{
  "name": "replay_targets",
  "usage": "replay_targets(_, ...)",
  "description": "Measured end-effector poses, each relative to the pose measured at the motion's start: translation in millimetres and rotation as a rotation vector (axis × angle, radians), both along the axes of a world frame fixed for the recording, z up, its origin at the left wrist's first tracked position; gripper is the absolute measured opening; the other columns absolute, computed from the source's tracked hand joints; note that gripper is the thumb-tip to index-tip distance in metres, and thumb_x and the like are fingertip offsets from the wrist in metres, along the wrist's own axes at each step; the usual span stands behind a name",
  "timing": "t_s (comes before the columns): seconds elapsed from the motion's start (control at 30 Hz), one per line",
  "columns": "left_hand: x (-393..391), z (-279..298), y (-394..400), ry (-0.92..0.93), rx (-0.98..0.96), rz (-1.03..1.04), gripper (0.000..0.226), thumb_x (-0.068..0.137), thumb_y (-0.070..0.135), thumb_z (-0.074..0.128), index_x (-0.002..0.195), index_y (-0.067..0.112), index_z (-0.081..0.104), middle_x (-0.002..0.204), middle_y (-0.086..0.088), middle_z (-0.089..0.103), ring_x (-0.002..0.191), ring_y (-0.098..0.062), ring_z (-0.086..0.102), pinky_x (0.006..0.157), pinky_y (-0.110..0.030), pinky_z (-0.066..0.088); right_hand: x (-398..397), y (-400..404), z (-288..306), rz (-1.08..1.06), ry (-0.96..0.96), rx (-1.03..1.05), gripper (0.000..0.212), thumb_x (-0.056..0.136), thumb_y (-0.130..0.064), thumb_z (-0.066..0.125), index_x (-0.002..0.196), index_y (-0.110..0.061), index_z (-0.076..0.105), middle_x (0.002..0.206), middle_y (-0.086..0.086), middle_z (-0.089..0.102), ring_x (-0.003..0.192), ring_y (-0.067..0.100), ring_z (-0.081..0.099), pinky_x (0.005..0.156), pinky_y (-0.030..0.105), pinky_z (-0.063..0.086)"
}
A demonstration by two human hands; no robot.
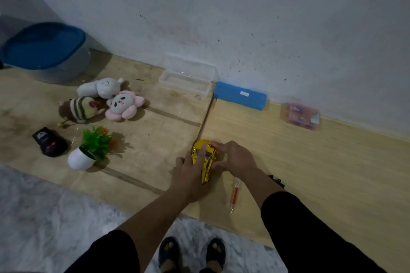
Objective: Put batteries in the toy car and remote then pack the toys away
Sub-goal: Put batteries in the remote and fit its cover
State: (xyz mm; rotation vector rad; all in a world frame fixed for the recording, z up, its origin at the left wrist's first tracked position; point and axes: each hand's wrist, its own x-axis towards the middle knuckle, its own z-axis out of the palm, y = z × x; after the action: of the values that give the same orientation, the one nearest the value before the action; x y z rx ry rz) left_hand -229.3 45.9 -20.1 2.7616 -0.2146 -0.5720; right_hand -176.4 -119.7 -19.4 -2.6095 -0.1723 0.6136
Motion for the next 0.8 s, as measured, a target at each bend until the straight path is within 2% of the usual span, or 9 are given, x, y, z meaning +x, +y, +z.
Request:
replay_targets(0.1, 8.7, 5.8, 7.6, 0.011, -0.232, 0.017, 0.109, 0.077, 0.041, 0.067, 0.149, 0.032, -0.015, 0.147, -0.008, 0.029, 0.120, -0.034, 0.041, 0.100, -0.043, 0.039, 6.4, -6.1, 7.9, -0.002, 0.044, 0.098, 0.079, 0.071, -0.052, 0.073, 0.140, -0.045, 0.034, 0.130, 0.004, 0.055, 0.119, 0.025, 0.052, 0.096, 0.034, 0.043)
replay_targets(0.2, 15.8, 29.3, 11.5, 0.032, -0.450, 0.048, 0.112, 0.069, 0.039, 0.067, 0.150, 0.032, -0.010, 0.153, -0.004, 0.029, 0.130, -0.026, 0.041, 0.104, -0.039, 0.039, 12.8, -5.9, 28.4, -0.057, 0.027, 0.272, 0.067, 0.071, -0.045, 0.077, 0.132, -0.036, 0.050, 0.130, -0.001, 0.059, 0.118, 0.019, 0.055, 0.094, 0.027, 0.043)
replay_targets(0.33, 17.1, 49.3, 6.1, -0.007, -0.439, 0.075, 0.131, 0.051, 0.063, 0.072, 0.147, 0.041, -0.014, 0.145, -0.003, 0.030, 0.126, -0.026, 0.042, 0.098, -0.045, 0.045, 26.7, 7.1, 66.3, 0.015, -0.024, 0.314, 0.063, 0.065, -0.037, 0.083, 0.123, -0.029, 0.060, 0.121, -0.002, 0.064, 0.109, 0.016, 0.058, 0.079, 0.020, 0.044)
replay_targets(0.43, 20.3, 57.9, 5.4, -0.058, -0.444, 0.106, 0.138, 0.051, 0.057, 0.078, 0.145, 0.040, -0.021, 0.142, -0.007, 0.031, 0.124, -0.028, 0.042, 0.094, -0.043, 0.047, 36.1, 15.8, 93.2, 0.035, -0.043, 0.337, 0.061, 0.066, -0.036, 0.083, 0.122, -0.030, 0.061, 0.119, 0.001, 0.063, 0.100, 0.017, 0.059, 0.065, 0.021, 0.050)
replay_targets(0.5, 23.3, 69.3, 6.4, -0.089, -0.518, 0.143, 0.132, 0.061, 0.041, 0.080, 0.145, 0.040, -0.021, 0.144, -0.005, 0.034, 0.125, -0.024, 0.042, 0.092, -0.033, 0.045, 38.5, 15.8, 108.3, -0.013, 0.009, 0.456, 0.060, 0.073, -0.034, 0.079, 0.128, -0.035, 0.055, 0.115, 0.003, 0.062, 0.092, 0.018, 0.060, 0.054, 0.023, 0.054)
replay_targets(0.57, 26.0, 85.9, 9.4, -0.079, -0.652, 0.233, 0.124, 0.064, 0.032, 0.074, 0.143, 0.044, -0.021, 0.144, 0.000, 0.039, 0.120, -0.021, 0.050, 0.085, -0.027, 0.046, 38.1, 12.6, 120.4, -0.033, 0.016, 0.545, 0.066, 0.079, -0.032, 0.074, 0.136, -0.040, 0.044, 0.121, 0.003, 0.062, 0.093, 0.020, 0.061, 0.053, 0.033, 0.056)
replay_targets(0.67, 30.5, 110.8, 14.7, -0.024, -0.916, 0.319, 0.109, 0.067, 0.022, 0.062, 0.145, 0.047, -0.010, 0.145, 0.003, 0.038, 0.120, -0.018, 0.049, 0.092, -0.030, 0.047, 35.6, 7.7, 133.2, 0.002, -0.081, 0.511, 0.069, 0.081, -0.034, 0.071, 0.139, -0.045, 0.035, 0.138, 0.003, 0.051, 0.091, 0.020, 0.062, 0.051, 0.028, 0.056)
replay_targets(0.73, 32.3, 123.6, 16.4, 0.015, -1.067, 0.311, 0.103, 0.069, 0.018, 0.058, 0.146, 0.048, -0.004, 0.146, 0.002, 0.037, 0.121, -0.016, 0.050, 0.093, -0.030, 0.048, 36.1, 9.1, 140.0, 0.028, -0.104, 0.492, 0.071, 0.081, -0.039, 0.070, 0.140, -0.049, 0.030, 0.144, 0.005, 0.044, 0.097, 0.023, 0.063, 0.052, 0.028, 0.057)
replay_targets(0.8, 36.3, 131.1, 17.6, 0.063, -1.203, 0.330, 0.100, 0.071, 0.015, 0.057, 0.145, 0.054, 0.001, 0.147, 0.003, 0.037, 0.120, -0.017, 0.051, 0.092, -0.031, 0.049, 37.4, 13.3, 147.2, 0.029, -0.063, 0.542, 0.076, 0.081, -0.039, 0.070, 0.141, -0.052, 0.025, 0.149, 0.003, 0.036, 0.112, 0.028, 0.057, 0.057, 0.037, 0.059)
